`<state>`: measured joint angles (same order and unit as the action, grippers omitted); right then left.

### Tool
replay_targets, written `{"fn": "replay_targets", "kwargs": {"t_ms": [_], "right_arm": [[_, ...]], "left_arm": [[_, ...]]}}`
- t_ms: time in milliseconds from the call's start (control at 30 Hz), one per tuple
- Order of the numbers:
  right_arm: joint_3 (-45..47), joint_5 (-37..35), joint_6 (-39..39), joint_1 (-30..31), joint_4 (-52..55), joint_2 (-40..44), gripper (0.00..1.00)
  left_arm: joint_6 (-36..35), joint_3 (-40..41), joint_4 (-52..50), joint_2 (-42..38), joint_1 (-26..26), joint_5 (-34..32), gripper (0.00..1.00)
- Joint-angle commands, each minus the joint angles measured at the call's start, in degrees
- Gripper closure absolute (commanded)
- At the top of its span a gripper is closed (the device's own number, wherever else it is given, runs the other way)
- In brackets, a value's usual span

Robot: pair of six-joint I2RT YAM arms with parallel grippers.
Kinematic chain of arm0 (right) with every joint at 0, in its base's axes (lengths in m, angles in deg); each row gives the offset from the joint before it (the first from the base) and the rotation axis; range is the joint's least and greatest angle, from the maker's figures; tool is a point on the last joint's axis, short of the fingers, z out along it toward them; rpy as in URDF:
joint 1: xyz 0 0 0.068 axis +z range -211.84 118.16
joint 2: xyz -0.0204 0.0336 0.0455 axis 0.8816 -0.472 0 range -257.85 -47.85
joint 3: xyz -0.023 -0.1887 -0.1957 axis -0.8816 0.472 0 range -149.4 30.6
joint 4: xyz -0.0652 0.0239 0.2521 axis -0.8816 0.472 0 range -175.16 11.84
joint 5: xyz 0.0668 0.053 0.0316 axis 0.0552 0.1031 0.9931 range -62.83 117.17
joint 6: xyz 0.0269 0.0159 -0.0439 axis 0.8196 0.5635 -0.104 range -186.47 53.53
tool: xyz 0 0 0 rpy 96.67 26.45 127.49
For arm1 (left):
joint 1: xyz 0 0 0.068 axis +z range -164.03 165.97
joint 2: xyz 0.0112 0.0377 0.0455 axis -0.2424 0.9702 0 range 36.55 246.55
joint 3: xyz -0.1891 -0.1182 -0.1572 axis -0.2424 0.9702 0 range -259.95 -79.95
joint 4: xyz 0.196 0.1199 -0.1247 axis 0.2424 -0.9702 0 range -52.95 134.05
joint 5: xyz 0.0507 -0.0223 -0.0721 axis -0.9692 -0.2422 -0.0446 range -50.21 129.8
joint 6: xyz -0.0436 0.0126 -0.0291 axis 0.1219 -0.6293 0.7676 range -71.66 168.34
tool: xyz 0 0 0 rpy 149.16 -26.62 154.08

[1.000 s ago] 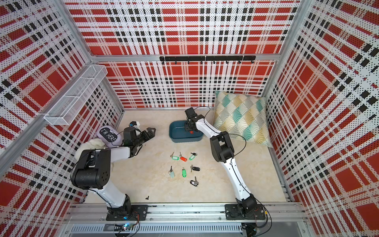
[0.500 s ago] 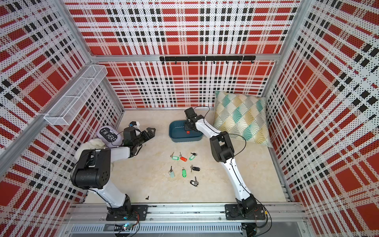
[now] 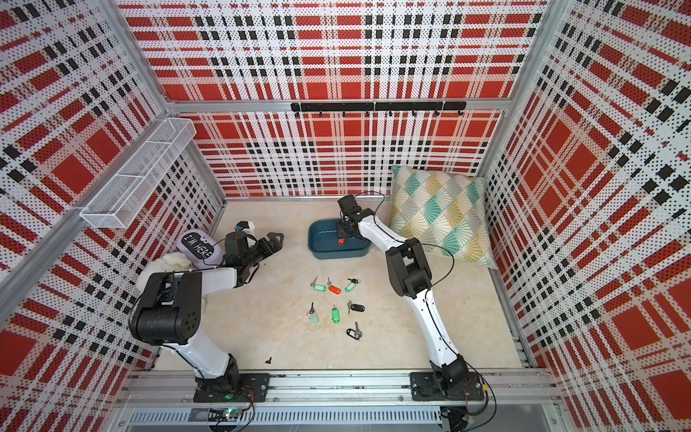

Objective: Take the keys out of the storage box
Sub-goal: Pick up the key from the storage box.

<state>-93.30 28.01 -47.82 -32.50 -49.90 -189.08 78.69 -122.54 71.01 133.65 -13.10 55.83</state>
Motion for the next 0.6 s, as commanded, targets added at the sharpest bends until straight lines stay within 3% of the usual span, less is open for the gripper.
{"fn": "replay_targets", "kwargs": {"t_ms": [0,333,400,567], "right_arm": [[0.40,0.95,-0.38,-0.16,-2.79,4.75,1.00],[8.06,5.93,-1.52,0.43,-7.22,13.20,1.00],[12.33,9.87,-3.06,1.33,-8.24,16.51,1.00],[24.77,10.82,-8.30,7.63,-10.26,27.26,1.00]], "left_arm": [[-0.82,0.30,0.03,-1.90,0.35,-0.21,0.01],[-0.73,1.89,0.11,-4.41,0.38,-0.22,0.01],[-0.69,2.23,0.28,-5.02,0.32,-0.04,0.01],[-0.31,3.03,0.98,-6.51,-0.27,0.03,0.01]]}}
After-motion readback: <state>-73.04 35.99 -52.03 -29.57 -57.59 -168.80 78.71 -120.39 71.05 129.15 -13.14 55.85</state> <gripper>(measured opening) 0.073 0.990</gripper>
